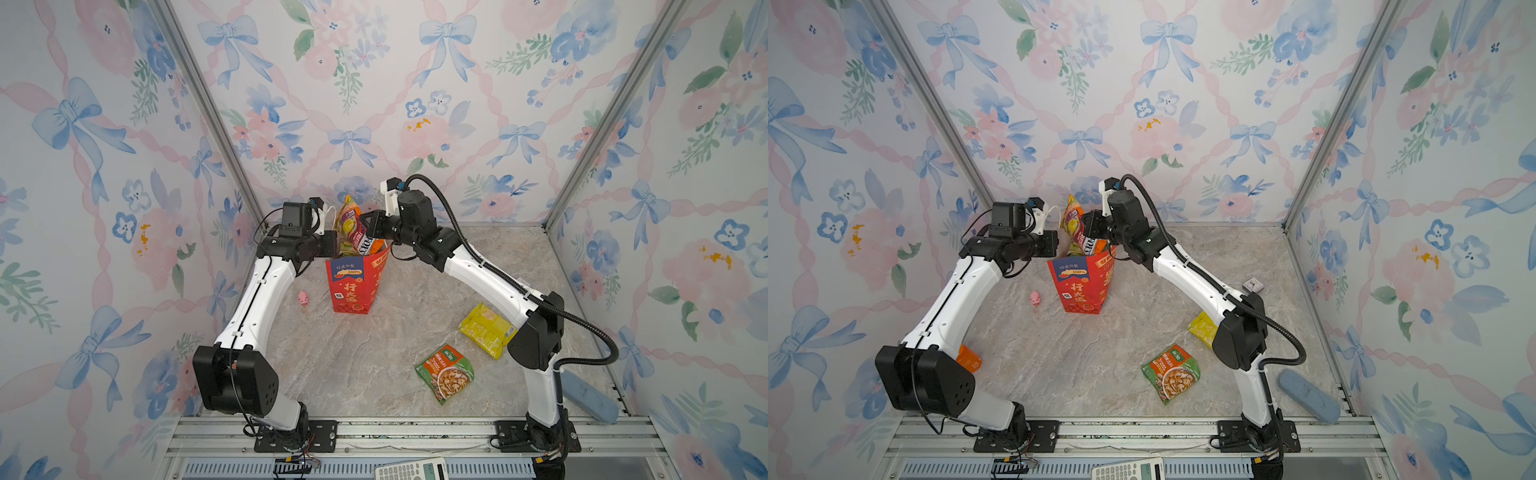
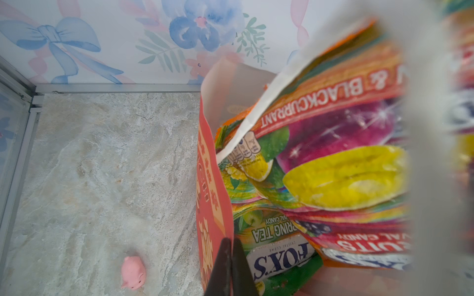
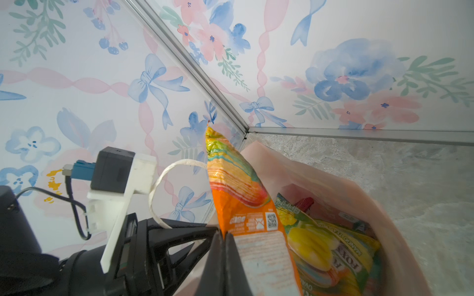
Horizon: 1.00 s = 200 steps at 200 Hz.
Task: Place the snacks into the paper bag
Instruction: 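Lower the Fox's Fruits packet into the bag and open the right gripper, then move the right gripper back to the yellow chips packet on the table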
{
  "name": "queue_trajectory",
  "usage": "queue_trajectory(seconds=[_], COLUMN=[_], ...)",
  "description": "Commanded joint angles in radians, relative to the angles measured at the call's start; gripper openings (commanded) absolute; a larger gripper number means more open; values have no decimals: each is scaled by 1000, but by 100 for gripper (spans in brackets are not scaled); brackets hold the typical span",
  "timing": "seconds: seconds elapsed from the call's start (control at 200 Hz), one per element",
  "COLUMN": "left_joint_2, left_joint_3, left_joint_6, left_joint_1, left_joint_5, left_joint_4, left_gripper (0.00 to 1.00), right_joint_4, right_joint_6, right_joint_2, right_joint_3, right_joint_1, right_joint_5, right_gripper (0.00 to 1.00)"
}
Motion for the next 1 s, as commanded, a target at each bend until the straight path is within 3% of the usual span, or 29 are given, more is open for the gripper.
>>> queue_trajectory(seconds=[0.0,0.18,0.245,0.325,0.415,0.635,0.805,0.995], left_joint_2=[-3,-5,-5,-6,-7,-4,1,4], left_joint_3=[-13,-11,-12,-11,-11,-12,-13,-12], left_joint_6=[17,18,19,20,20,19,19,21], left_joint_1=[1,1,0,1,1,3,3,3], left_joint_5=[17,17,15,16,16,17,14,10], left_joint_4=[5,5,5,5,5,5,5,5], left_gripper=[0,0,0,0,0,0,0,0], right_joint_4=[81,87,79,70,70,91,33,34], right_joint_6=[50,66,62,44,18,-32,-109,-137], right_joint_2=[-6,7,3,-12,-38,-111,-125,-193], right_joint_3=[19,19,17,6,-15,-84,-57,-149], right_joint_1=[16,21,19,15,5,-14,-14,-21], right_joint_5=[-28,-43,-36,-21,2,11,-120,-247], right_gripper=[0,0,14,41,51,49,49,52])
